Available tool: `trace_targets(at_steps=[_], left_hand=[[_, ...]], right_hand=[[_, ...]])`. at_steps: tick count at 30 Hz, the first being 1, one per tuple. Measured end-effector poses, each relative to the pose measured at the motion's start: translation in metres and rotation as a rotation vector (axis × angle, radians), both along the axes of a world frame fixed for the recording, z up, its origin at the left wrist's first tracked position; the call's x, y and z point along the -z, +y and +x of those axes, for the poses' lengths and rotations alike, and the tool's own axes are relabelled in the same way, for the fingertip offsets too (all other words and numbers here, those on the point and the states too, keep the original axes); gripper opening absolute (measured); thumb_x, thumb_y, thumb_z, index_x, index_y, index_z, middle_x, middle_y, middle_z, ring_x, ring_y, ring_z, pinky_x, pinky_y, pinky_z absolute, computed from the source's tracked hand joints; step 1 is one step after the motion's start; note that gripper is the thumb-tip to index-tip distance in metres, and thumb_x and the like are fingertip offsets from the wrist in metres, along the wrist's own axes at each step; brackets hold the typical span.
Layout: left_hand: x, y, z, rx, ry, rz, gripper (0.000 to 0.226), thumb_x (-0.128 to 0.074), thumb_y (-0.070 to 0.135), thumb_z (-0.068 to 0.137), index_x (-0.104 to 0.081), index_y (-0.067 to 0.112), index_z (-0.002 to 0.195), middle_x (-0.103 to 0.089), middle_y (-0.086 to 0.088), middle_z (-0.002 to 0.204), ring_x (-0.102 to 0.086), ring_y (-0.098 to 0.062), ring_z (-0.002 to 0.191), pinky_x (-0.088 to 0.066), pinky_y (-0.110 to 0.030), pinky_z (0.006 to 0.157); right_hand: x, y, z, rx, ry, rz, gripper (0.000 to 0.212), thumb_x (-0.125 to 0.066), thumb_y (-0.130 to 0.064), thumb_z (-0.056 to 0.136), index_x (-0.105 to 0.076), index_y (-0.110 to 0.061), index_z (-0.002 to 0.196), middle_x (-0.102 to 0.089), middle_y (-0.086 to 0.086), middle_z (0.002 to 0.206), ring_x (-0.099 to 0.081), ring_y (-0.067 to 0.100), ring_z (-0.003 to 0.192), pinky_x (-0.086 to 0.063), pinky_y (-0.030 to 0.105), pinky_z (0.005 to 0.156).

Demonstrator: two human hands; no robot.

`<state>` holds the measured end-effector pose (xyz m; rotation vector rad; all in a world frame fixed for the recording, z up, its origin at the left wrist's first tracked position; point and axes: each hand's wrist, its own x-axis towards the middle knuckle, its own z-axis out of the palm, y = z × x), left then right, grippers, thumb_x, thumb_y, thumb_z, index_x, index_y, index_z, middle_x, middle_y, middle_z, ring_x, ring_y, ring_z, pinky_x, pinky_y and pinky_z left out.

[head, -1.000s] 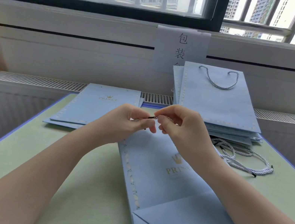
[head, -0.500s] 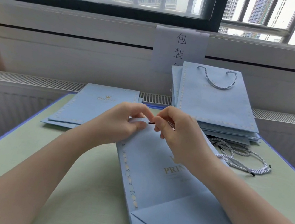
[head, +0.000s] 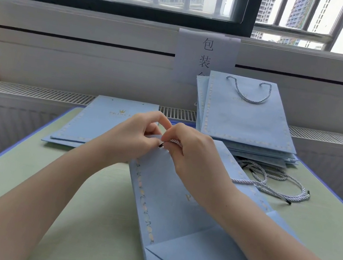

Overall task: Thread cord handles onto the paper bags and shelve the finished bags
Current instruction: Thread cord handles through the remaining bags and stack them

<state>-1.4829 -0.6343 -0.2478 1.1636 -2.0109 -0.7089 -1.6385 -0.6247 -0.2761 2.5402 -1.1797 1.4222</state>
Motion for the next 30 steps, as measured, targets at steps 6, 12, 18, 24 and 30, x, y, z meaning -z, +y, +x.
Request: trace_targets(at_steps=[6,12,18,24,30], left_hand=[[-0.001,0.0,-0.001,-0.017,0.007,-0.03,0.02,-0.051,-0.001,0.091,-0.06,0.017,0.096,-0.064,-0.025,0.085,-0.04,-0.01,0.058,-0.031,-0.013,0.051],[-0.001,0.001,-0.001,-0.011,0.006,-0.049,0.019,-0.051,0.001,0.091,-0.06,0.016,0.096,-0.067,-0.02,0.083,-0.047,-0.01,0.062,-0.034,-0.012,0.055],[-0.003,0.003,-0.003,-0.024,0.042,-0.066,0.029,-0.047,-0.006,0.09,-0.06,0.02,0.091,-0.069,-0.014,0.08,-0.051,-0.008,0.062,-0.037,-0.009,0.061],[-0.01,0.003,0.001,-0.038,0.116,0.017,0.039,-0.037,-0.013,0.087,-0.064,0.014,0.095,-0.072,-0.013,0.085,-0.06,-0.024,0.07,-0.046,-0.032,0.065],[-0.013,0.002,0.01,-0.034,0.223,0.159,0.036,-0.042,0.0,0.07,-0.066,0.012,0.094,-0.071,-0.018,0.086,-0.058,-0.027,0.072,-0.044,-0.035,0.07]], right_hand=[[-0.002,-0.002,0.001,0.1,0.091,-0.066,0.011,-0.062,0.005,0.079,-0.064,-0.006,0.082,-0.048,-0.002,0.073,-0.042,0.02,0.059,-0.033,0.027,0.051],[0.0,-0.004,0.004,0.159,0.167,-0.155,0.016,-0.068,0.008,0.071,-0.059,-0.005,0.074,-0.049,0.005,0.067,-0.032,0.013,0.062,-0.021,0.019,0.056],[0.003,-0.006,0.005,0.196,0.21,-0.207,0.023,-0.069,0.013,0.068,-0.057,-0.006,0.071,-0.046,0.004,0.065,-0.03,0.014,0.059,-0.02,0.019,0.058],[-0.001,-0.003,0.001,0.019,0.094,-0.03,0.021,-0.049,-0.006,0.086,-0.069,-0.005,0.091,-0.06,0.009,0.079,-0.054,0.022,0.065,-0.041,0.028,0.06],[-0.007,0.001,0.001,-0.018,-0.043,0.181,0.002,-0.062,-0.01,0.088,-0.063,-0.011,0.089,-0.063,-0.003,0.084,-0.055,0.01,0.077,-0.043,0.019,0.07]])
